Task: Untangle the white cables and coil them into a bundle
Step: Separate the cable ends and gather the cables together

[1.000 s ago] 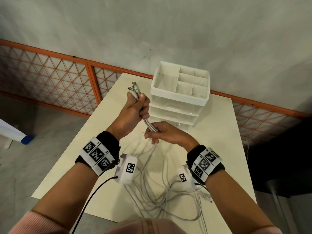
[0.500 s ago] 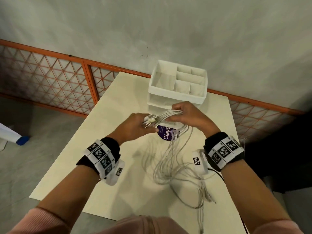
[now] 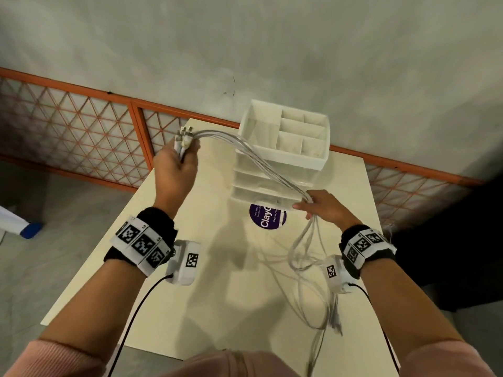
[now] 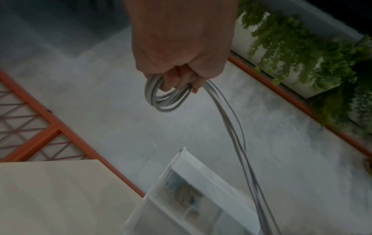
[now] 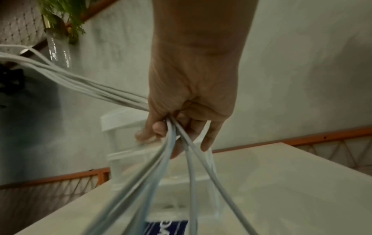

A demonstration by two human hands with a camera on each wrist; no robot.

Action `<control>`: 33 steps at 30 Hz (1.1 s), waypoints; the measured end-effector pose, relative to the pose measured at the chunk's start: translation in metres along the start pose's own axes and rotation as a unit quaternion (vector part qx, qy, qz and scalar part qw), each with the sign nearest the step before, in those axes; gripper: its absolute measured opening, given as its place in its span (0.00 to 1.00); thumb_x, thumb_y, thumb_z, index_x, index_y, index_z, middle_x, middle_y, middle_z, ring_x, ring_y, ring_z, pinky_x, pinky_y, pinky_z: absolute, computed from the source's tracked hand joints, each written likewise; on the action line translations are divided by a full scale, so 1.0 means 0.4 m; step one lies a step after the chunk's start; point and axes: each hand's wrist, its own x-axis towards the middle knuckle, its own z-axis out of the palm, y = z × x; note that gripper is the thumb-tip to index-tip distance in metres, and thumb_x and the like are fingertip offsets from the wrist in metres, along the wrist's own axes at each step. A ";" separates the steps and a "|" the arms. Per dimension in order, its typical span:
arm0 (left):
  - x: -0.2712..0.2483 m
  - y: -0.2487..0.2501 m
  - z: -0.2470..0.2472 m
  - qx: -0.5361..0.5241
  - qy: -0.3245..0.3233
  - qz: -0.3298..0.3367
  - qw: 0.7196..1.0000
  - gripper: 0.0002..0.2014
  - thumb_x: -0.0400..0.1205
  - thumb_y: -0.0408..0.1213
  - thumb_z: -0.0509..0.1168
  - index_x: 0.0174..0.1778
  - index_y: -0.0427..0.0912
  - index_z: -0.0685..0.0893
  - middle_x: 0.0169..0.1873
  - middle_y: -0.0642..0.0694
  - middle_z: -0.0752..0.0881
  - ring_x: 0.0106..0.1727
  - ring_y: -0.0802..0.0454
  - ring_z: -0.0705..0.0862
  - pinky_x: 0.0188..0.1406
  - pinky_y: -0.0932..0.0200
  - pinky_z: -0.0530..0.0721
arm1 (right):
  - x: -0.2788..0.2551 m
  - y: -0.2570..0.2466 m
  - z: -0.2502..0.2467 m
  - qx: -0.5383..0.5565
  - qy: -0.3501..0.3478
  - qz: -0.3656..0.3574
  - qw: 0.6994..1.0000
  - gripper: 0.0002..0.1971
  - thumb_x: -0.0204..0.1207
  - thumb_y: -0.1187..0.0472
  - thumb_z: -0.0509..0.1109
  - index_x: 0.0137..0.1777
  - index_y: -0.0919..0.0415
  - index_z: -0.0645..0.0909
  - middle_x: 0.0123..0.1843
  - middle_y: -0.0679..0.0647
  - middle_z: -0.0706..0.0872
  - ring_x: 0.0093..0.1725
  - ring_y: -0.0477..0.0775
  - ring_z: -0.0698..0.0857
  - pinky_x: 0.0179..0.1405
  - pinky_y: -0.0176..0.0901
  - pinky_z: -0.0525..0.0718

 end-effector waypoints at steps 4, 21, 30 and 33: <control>-0.017 -0.028 -0.004 0.033 -0.004 -0.024 0.999 0.12 0.83 0.38 0.62 0.42 0.33 0.83 0.22 0.51 0.73 0.22 0.58 0.68 0.23 0.59 0.67 | 0.008 -0.022 -0.072 0.059 0.125 0.028 0.990 0.14 0.74 0.48 0.72 0.35 0.56 0.76 0.27 0.51 0.76 0.24 0.49 0.78 0.29 0.41 0.82; -0.048 -0.063 -0.032 0.110 -0.278 -0.122 0.946 0.12 0.70 0.42 0.78 0.43 0.47 0.83 0.14 0.55 0.66 0.19 0.57 0.64 0.25 0.64 0.63 | -0.099 -0.067 -0.183 -0.304 -0.143 0.170 0.926 0.48 0.47 0.34 0.82 0.67 0.58 0.79 0.62 0.54 0.86 0.61 0.55 0.82 0.59 0.46 0.80; -0.090 0.054 0.030 -0.192 -0.296 -0.136 0.926 0.23 0.83 0.48 0.60 0.30 0.46 0.54 0.25 0.44 0.51 0.22 0.53 0.52 0.18 0.64 0.56 | -0.115 -0.291 0.084 -0.136 -0.172 -0.103 0.970 0.43 0.62 0.40 0.79 0.77 0.47 0.66 0.79 0.43 0.67 0.78 0.44 0.66 0.77 0.38 0.63; -0.094 0.095 0.051 -0.226 -0.288 -0.124 0.922 0.23 0.85 0.47 0.56 0.27 0.47 0.56 0.23 0.46 0.52 0.21 0.55 0.53 0.18 0.65 0.59 | -0.116 -0.316 0.198 -0.051 -0.223 -0.164 0.960 0.24 0.71 0.48 0.75 0.66 0.51 0.79 0.68 0.44 0.81 0.67 0.41 0.78 0.72 0.40 0.74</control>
